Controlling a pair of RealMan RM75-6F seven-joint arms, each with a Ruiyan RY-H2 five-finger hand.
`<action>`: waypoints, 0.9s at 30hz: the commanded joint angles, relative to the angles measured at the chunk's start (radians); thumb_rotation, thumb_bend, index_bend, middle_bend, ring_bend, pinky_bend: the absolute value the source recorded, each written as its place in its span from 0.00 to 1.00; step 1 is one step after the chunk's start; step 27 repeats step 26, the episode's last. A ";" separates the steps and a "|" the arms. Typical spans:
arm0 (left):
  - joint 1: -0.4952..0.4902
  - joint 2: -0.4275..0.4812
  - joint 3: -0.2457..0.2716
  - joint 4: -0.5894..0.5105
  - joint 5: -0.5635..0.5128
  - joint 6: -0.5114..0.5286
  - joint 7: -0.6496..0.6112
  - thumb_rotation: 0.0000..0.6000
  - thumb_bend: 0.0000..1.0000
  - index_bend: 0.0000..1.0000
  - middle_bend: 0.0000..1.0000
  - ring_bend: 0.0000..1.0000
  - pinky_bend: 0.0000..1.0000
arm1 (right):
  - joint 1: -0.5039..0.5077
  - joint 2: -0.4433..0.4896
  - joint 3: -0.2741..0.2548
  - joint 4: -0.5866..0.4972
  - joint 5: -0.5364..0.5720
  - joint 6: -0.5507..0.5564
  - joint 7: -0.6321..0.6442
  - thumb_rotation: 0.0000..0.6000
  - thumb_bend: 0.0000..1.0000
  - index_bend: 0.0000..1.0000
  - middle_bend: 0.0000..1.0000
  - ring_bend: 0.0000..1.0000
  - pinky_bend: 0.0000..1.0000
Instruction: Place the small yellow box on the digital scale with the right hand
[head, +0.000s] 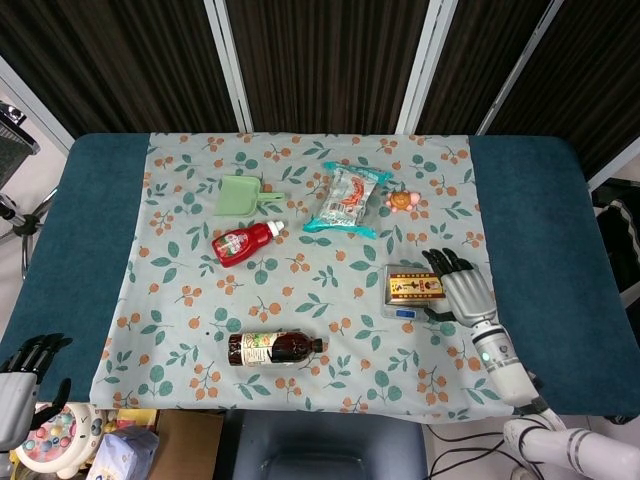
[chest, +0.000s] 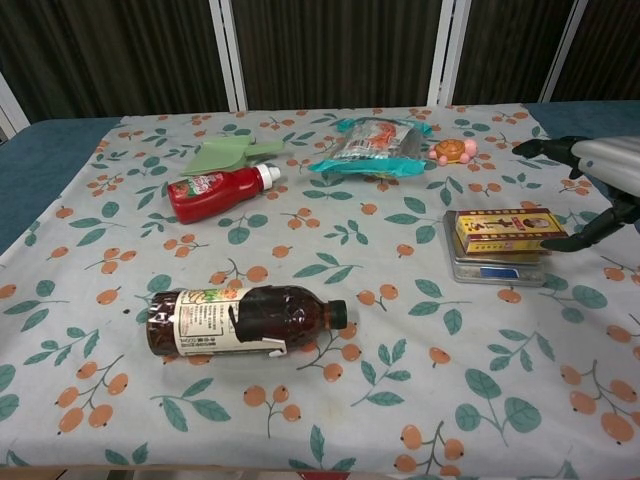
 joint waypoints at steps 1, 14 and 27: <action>0.000 -0.002 -0.003 0.001 -0.001 0.001 0.001 1.00 0.43 0.24 0.19 0.16 0.37 | -0.081 0.109 -0.047 -0.161 -0.029 0.104 -0.070 1.00 0.33 0.00 0.11 0.07 0.25; 0.004 -0.004 -0.012 -0.007 -0.006 0.016 0.002 1.00 0.43 0.24 0.18 0.16 0.36 | -0.372 0.274 -0.156 -0.318 -0.141 0.489 -0.045 1.00 0.33 0.00 0.06 0.00 0.11; 0.005 -0.015 -0.013 -0.001 -0.008 0.014 0.019 1.00 0.44 0.24 0.17 0.16 0.36 | -0.417 0.239 -0.153 -0.198 -0.196 0.501 0.048 1.00 0.33 0.00 0.06 0.00 0.11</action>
